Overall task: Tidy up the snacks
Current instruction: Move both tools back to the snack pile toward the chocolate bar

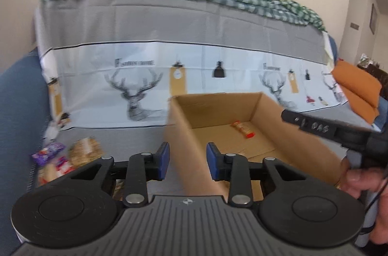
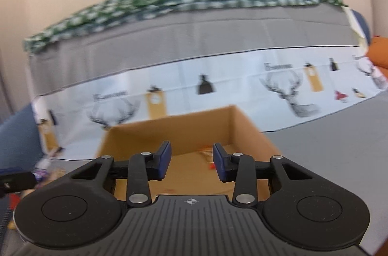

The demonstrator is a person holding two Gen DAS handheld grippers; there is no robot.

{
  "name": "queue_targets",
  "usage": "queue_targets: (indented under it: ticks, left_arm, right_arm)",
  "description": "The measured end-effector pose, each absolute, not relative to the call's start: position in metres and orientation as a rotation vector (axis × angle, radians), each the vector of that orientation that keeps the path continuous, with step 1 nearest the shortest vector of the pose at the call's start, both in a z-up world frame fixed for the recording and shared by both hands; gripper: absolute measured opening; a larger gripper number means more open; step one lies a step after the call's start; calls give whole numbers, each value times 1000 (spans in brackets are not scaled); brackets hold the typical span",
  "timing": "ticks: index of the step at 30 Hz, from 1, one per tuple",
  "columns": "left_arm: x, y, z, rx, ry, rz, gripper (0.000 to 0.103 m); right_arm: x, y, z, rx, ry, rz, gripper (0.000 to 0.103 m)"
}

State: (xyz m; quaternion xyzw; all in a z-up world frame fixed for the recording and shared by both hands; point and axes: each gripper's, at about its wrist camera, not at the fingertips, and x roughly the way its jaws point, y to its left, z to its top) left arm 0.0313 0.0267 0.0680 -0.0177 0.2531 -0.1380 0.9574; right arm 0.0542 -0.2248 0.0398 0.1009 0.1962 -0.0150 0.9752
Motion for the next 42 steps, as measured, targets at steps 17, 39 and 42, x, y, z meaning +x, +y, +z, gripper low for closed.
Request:
queue_targets:
  ticks: [17,39,42]
  left_arm:
    - [42,142,38,-225,587,78,37]
    - [85,172,2,-317,729,183,51]
    - [90,171,-2,-318,738,192,51]
  right_arm:
    - [49,-68,35,181,418,387,40]
    - [122,6,-62,201,729,270,65]
    - [128,12,-70,159,735,259,65]
